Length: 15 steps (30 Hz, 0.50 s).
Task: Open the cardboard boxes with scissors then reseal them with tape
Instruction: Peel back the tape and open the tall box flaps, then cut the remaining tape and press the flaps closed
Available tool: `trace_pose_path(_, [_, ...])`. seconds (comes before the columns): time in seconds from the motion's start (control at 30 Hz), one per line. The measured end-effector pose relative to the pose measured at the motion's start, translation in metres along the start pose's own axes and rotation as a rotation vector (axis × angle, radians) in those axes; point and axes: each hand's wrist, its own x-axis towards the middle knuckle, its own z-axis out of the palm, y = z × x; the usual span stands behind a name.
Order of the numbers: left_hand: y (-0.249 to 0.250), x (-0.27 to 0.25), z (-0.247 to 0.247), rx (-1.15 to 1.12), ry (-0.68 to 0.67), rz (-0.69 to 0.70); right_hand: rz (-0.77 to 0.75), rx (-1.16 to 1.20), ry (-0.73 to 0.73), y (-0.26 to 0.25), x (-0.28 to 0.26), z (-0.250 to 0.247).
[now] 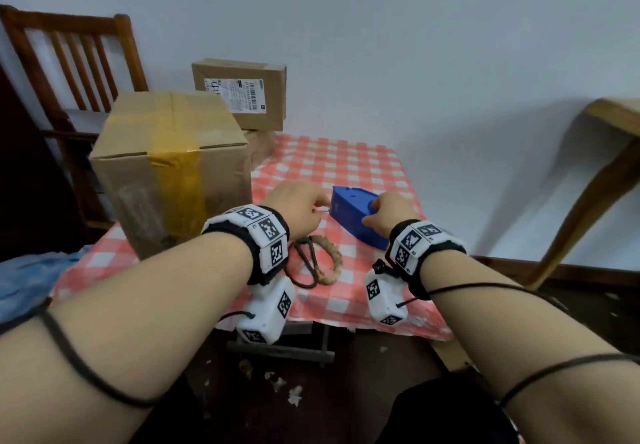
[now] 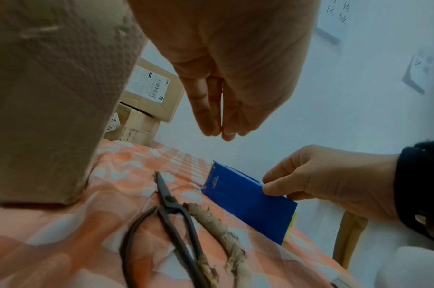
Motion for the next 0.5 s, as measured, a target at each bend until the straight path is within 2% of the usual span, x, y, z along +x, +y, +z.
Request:
trace_pose_path(0.17, [-0.004, 0.013, 0.012, -0.024, -0.042, -0.076, 0.027, -0.095, -0.08, -0.001, 0.02, 0.019])
trace_pose_path(0.33, [-0.011, 0.021, 0.016, -0.13, 0.012, -0.167, 0.003, -0.123, -0.073, -0.002, 0.023, 0.015])
trace_pose_path(0.4, [-0.012, 0.023, 0.015, -0.185, 0.034, -0.205, -0.033, -0.009, 0.0, -0.001, 0.024, 0.005])
trace_pose_path(0.5, [-0.012, 0.03, 0.011, -0.367, 0.072, -0.312, -0.01, 0.38, 0.075, -0.004, 0.018, -0.017])
